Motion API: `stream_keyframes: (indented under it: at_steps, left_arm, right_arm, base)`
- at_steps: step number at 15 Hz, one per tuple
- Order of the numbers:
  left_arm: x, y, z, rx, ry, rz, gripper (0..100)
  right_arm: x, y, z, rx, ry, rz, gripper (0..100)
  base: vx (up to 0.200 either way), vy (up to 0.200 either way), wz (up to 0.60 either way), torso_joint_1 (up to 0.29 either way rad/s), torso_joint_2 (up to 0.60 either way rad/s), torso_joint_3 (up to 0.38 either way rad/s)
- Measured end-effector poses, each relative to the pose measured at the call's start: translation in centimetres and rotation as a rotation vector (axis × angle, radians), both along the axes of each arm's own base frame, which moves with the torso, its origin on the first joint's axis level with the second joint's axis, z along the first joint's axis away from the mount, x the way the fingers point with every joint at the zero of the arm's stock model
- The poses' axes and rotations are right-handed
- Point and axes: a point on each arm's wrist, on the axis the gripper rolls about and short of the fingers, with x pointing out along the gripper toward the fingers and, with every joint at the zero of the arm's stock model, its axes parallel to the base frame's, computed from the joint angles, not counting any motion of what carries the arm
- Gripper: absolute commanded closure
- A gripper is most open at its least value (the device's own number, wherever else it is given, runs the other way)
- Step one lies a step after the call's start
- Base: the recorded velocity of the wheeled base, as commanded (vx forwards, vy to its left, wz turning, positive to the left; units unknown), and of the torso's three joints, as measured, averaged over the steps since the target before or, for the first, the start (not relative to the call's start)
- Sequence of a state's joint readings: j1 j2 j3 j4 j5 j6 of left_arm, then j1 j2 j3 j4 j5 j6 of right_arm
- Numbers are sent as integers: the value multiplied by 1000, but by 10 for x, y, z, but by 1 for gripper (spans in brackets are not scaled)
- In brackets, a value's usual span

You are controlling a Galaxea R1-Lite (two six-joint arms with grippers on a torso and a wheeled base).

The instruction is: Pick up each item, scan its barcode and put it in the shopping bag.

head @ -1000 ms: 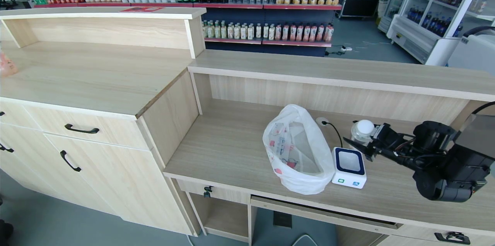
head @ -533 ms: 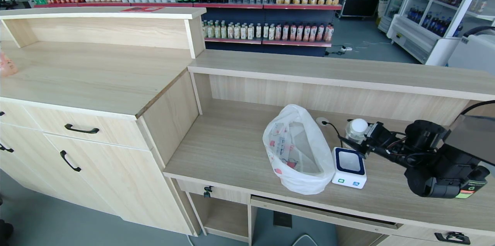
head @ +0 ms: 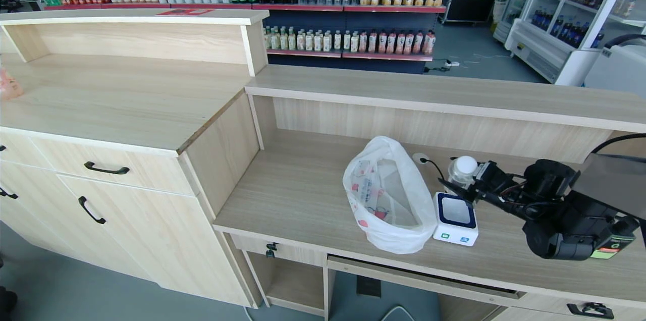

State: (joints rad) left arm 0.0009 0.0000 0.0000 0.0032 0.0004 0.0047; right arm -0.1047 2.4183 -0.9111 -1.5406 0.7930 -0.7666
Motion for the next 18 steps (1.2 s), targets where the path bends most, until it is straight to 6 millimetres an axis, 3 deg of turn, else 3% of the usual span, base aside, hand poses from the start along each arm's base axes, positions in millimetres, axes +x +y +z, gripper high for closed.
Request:
stream_keyframes:
  at_steps: [15, 18]
  left_arm:
    - [0, 0, 0, 0, 0, 0, 0]
    - [0, 0, 0, 0, 0, 1, 0]
  right_arm:
    - [6, 7, -6, 19, -3, 17, 100]
    - [2, 7, 8, 59, 30, 8, 100]
  base:
    - [0, 0, 0, 0, 0, 0]
    - [0, 0, 0, 0, 0, 0]
